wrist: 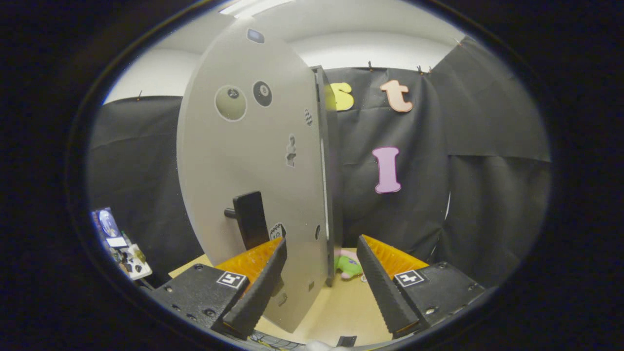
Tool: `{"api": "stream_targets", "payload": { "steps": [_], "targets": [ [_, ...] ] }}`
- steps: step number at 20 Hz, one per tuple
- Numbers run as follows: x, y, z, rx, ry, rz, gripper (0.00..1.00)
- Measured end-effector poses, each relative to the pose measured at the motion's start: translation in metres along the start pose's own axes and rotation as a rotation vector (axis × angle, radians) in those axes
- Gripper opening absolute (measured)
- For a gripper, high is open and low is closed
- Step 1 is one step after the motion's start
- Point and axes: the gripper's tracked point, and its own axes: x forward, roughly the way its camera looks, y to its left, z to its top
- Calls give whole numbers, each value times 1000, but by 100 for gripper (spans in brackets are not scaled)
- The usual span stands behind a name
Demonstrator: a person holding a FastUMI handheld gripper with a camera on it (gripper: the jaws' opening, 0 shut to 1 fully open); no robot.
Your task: Open the shoe cabinet door, grab the shoes and put them into the shoe cabinet, then close the shoe cabinet door.
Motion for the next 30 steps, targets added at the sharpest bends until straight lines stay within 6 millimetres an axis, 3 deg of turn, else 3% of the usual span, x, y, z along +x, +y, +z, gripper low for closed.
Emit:
{"api": "stream_targets", "payload": {
  "steps": [9,15,18,22,24,30],
  "targets": [
    [27,81,-3,-9,8,-10,96],
    [69,141,-4,-30,-23,14,96],
    [90,168,-22,-35,17,30,96],
    [92,180,-21,-73,-6,0,97],
    [89,176,-24,-66,4,-14,97],
    [58,163,-18,-24,4,-66,97]
  ]
}}
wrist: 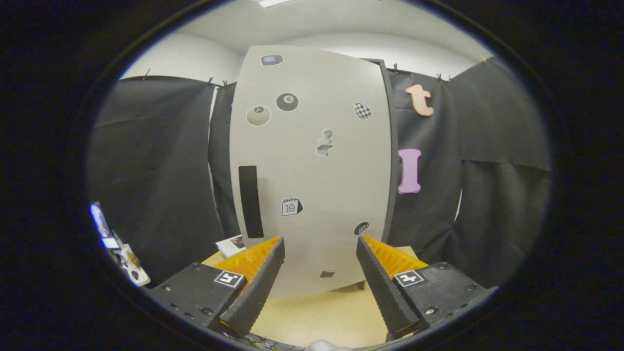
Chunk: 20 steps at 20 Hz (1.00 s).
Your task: Open the shoe cabinet door, grab the shoes and put them into the shoe cabinet, then close the shoe cabinet door.
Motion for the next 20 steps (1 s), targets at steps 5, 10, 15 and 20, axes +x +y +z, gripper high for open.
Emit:
{"api": "stream_targets", "payload": {
  "steps": [5,10,15,20],
  "targets": [
    [-45,-28,10,27,-28,-91,97],
    [-91,-58,13,40,-41,-185,97],
    [-132,-72,10,46,-63,-262,97],
    [-149,-76,-6,43,-58,-296,97]
  ]
}}
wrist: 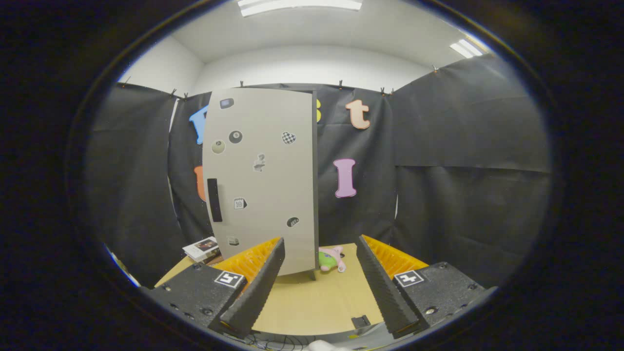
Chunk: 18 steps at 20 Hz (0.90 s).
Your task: Open the shoe cabinet door, grab the shoes and put them into the shoe cabinet, then close the shoe cabinet door.
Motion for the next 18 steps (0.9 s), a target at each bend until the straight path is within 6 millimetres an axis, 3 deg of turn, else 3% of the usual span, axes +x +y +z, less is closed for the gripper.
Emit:
{"api": "stream_targets", "payload": {
  "steps": [4,12,18],
  "targets": [
    [3,-5,-10,-9,29,5,97],
    [7,-12,-6,-11,14,14,97],
    [18,0,-13,-14,47,45,97]
  ]
}}
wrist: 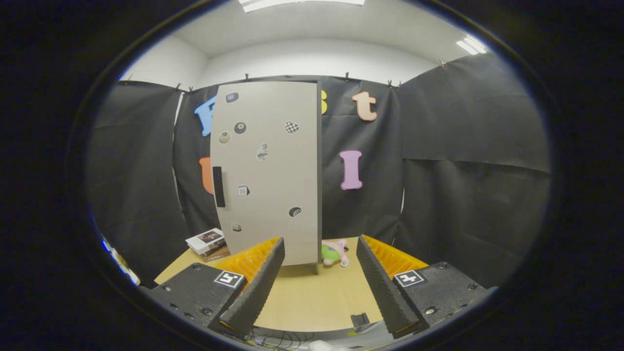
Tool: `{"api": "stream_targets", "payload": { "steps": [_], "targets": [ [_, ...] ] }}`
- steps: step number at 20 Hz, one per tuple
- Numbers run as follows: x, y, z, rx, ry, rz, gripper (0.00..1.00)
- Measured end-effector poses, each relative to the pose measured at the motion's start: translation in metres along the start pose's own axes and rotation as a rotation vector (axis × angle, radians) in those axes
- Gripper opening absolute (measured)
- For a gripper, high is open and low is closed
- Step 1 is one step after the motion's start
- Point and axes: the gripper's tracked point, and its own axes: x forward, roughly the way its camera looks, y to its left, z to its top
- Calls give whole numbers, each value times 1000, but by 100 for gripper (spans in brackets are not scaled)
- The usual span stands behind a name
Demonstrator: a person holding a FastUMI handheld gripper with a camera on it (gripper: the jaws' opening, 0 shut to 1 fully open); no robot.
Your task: Open the shoe cabinet door, grab the shoes and put them into the shoe cabinet, then close the shoe cabinet door.
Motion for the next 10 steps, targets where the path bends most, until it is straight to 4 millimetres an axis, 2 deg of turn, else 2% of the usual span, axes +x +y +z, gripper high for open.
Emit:
{"api": "stream_targets", "payload": {
  "steps": [2,10],
  "targets": [
    [2,8,2,-7,4,17,97],
    [2,19,13,-35,-15,31,97]
  ]
}}
